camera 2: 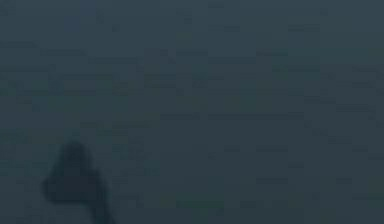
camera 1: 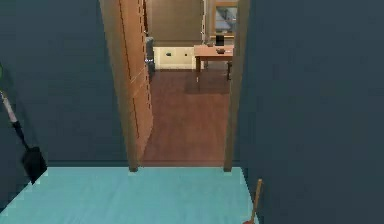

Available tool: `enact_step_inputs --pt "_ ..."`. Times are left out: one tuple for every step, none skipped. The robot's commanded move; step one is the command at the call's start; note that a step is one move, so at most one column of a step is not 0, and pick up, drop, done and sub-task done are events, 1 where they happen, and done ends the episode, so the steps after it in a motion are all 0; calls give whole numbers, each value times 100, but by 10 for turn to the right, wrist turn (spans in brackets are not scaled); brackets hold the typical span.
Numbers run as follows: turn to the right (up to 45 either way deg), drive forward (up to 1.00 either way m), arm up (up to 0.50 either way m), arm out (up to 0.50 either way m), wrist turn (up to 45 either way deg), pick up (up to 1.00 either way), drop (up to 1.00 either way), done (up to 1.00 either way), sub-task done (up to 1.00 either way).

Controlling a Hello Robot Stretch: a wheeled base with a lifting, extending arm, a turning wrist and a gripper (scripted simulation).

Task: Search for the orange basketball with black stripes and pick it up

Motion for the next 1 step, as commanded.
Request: enact_step_inputs --pt "0 100 0 0 0 0 0 0 0"
